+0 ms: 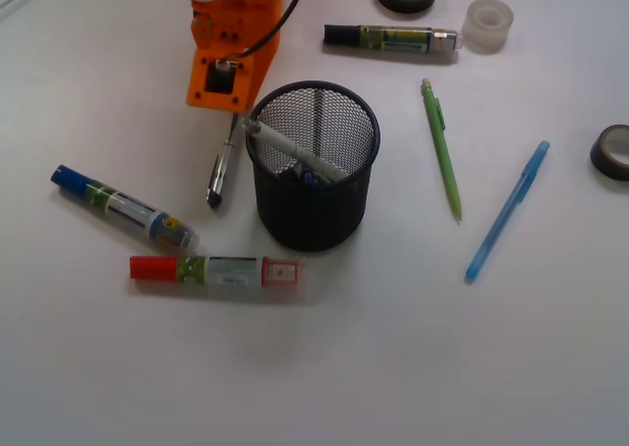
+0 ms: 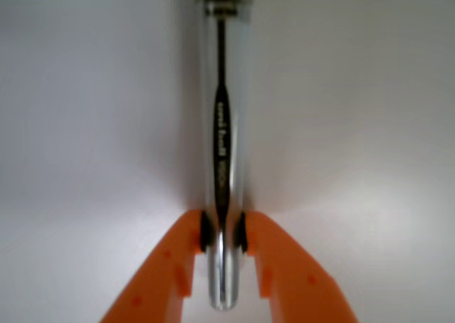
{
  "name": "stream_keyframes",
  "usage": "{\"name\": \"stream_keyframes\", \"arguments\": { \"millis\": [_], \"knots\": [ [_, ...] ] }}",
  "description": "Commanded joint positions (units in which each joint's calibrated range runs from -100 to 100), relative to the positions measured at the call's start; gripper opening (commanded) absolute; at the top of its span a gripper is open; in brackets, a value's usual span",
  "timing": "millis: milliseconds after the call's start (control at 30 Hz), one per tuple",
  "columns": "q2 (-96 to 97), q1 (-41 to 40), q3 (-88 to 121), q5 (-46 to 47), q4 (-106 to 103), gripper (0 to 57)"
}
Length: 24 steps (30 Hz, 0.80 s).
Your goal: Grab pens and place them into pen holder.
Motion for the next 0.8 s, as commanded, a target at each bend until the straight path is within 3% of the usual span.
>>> {"name": "stream_keyframes", "arguments": {
  "millis": [0, 267, 533, 767],
  "knots": [
    [-7.0, 1.5, -6.0, 0.5, 6.0, 0.3],
    [-25.1, 2.3, -21.3, 0.3, 12.8, 0.3],
    [-28.1, -8.8, -21.7, -3.6, -9.2, 0.3],
    [-20.6, -15.4, -9.5, -3.8, -39.3, 0.3]
  ]
}}
